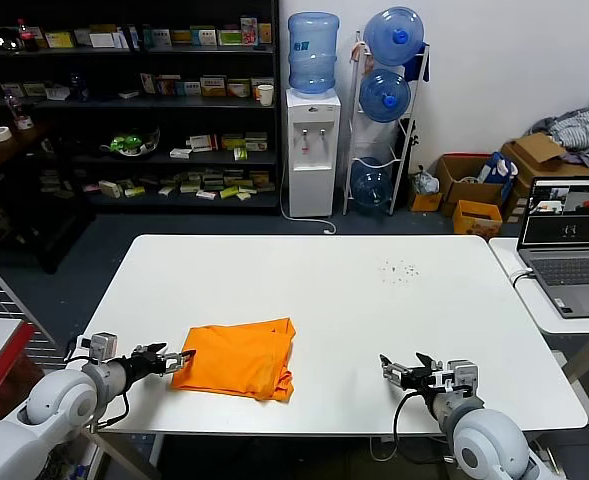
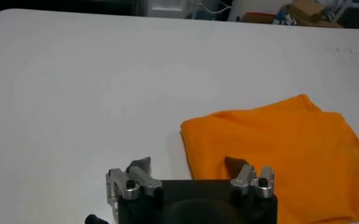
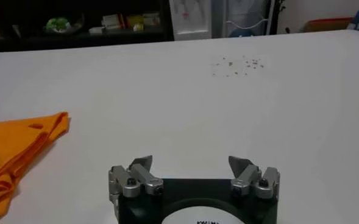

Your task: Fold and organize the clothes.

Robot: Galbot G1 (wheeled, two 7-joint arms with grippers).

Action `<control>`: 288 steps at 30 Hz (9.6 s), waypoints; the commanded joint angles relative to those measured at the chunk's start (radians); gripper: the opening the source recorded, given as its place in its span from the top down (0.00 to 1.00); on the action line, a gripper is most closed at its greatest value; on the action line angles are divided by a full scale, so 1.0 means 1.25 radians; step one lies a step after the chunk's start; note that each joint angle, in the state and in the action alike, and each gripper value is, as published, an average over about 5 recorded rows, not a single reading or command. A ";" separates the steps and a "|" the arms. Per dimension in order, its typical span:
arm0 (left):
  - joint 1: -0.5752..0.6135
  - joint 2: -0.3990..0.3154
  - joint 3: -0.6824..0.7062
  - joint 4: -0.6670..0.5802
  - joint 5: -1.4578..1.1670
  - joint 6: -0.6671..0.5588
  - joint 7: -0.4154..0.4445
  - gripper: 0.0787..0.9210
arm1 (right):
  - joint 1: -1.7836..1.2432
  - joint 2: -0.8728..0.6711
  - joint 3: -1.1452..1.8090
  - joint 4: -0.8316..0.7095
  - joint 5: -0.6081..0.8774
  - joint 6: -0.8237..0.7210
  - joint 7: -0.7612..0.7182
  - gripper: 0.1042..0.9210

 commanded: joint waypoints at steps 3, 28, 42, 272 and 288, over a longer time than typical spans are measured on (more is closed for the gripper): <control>-0.017 -0.003 0.010 0.018 -0.010 0.010 0.016 0.13 | -0.002 -0.001 0.002 0.001 0.000 0.000 0.001 0.12; 0.007 -0.018 -0.007 -0.039 -0.044 0.014 -0.001 0.94 | -0.001 0.001 0.002 -0.003 0.000 0.001 0.001 0.12; 0.071 0.054 -0.103 -0.211 -0.047 0.058 -0.108 0.97 | 0.013 0.002 -0.002 -0.015 -0.001 0.010 -0.012 0.12; 0.468 -0.575 -0.430 -0.177 0.598 -0.660 0.052 0.12 | -0.232 0.256 0.288 -0.030 -0.401 0.505 -0.341 0.12; 0.465 -0.569 -0.424 -0.181 0.577 -0.659 0.057 0.12 | -0.239 0.267 0.289 -0.029 -0.413 0.505 -0.344 0.12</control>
